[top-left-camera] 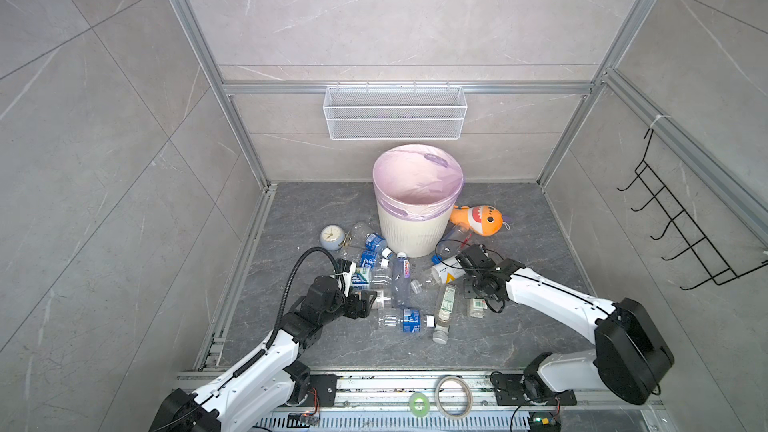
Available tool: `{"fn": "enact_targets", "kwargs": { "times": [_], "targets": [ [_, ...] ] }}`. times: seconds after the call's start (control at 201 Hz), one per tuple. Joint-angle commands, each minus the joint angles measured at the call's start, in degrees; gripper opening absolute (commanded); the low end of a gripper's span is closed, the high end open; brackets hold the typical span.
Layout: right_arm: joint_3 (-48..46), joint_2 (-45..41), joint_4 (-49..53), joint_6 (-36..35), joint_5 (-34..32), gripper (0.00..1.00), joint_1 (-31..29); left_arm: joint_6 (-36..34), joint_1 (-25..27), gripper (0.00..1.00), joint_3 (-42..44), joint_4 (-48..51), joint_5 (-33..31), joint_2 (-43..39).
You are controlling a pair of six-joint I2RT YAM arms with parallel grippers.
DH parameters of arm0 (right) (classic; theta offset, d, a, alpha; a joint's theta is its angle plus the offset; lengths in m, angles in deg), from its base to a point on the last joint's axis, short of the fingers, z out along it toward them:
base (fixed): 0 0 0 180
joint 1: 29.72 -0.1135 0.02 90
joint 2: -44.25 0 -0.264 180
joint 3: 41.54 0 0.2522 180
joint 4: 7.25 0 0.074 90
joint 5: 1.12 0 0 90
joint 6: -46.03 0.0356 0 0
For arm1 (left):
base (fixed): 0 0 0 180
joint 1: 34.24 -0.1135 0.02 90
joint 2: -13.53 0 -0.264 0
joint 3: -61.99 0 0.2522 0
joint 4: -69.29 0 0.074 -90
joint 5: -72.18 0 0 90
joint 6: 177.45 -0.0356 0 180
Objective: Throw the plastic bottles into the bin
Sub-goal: 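Lift the red-labelled bottle with the right gripper and carry it over the bin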
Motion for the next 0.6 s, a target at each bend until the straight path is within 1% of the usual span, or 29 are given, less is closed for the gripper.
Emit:
{"fn": "enact_targets", "kwargs": {
  "times": [0.0, 0.239, 0.348, 0.592],
  "targets": [
    [-3.0, -6.5, -2.1, 0.2, -1.3, 0.53, -0.4, -1.2, 0.2, 0.9, -2.1, -2.3, 0.3, -0.3],
    [-8.8, -20.8, -6.6, -2.3, -0.9, 0.52, -1.7, -1.2, 0.2, 0.9, -2.1, -2.3, 0.5, -0.1],
    [-10.4, -25.2, -8.0, -3.3, -1.0, 0.49, -2.8, -1.2, 0.2, 0.9, -2.2, -2.5, 0.6, -0.1],
    [-12.8, -36.3, -10.0, -5.2, -1.9, 0.5, -5.9, -1.2, 0.2, 0.9, -2.2, -2.7, 0.5, 0.4]
  ]
}}
